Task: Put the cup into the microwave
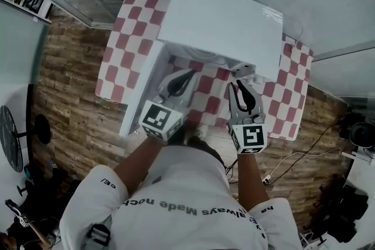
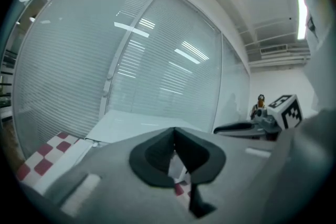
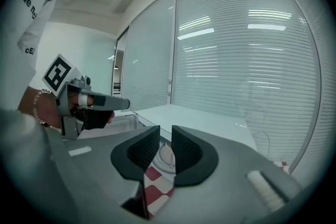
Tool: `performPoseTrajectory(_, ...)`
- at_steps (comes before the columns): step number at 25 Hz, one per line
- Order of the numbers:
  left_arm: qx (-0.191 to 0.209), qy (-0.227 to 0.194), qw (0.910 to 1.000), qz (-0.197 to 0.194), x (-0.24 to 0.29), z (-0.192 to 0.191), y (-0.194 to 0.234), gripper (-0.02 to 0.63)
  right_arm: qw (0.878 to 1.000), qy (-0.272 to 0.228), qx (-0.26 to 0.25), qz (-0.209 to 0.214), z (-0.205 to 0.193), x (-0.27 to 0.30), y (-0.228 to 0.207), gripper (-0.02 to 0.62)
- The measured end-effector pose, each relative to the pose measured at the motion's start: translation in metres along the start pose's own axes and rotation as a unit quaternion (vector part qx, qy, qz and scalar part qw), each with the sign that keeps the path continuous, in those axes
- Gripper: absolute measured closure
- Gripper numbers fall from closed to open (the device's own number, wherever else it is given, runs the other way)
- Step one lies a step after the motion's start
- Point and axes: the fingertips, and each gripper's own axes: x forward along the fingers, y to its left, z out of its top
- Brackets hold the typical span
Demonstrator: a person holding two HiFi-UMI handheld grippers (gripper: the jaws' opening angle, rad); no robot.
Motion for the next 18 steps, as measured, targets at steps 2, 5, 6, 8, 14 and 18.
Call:
performPoseTrajectory(2, 0.005, -0.003, 1.0000, -0.005, -0.004, 0.015, -0.007, 0.603, 1.000, -0.010, -0.001, 0.001, 0.019, -0.010, 0.000, 0.528)
performPoseTrajectory(5, 0.015, -0.008, 0.9998, -0.010, -0.012, 0.035, -0.015, 0.603, 0.999, -0.034, -0.001, 0.007, 0.048, -0.025, 0.003, 0.531)
performPoseTrajectory(6, 0.021, -0.010, 0.9997, -0.010, -0.014, 0.041, -0.017, 0.603, 0.999, -0.041, 0.001, 0.011, 0.057, -0.029, 0.004, 0.531)
performPoseTrajectory(8, 0.035, -0.013, 0.9993, -0.008, -0.020, 0.052, -0.020, 0.603, 0.998, -0.052, 0.004, 0.019, 0.074, -0.037, 0.008, 0.531)
performPoseTrajectory(14, 0.044, -0.036, 0.9981, -0.025, -0.037, 0.091, -0.046, 0.603, 0.997, -0.066, 0.007, 0.035, 0.111, -0.062, 0.019, 0.532)
performPoseTrajectory(18, 0.047, -0.032, 0.9976, -0.040, -0.048, 0.101, -0.062, 0.603, 0.996, -0.073, 0.007, 0.044, 0.127, -0.074, 0.030, 0.535)
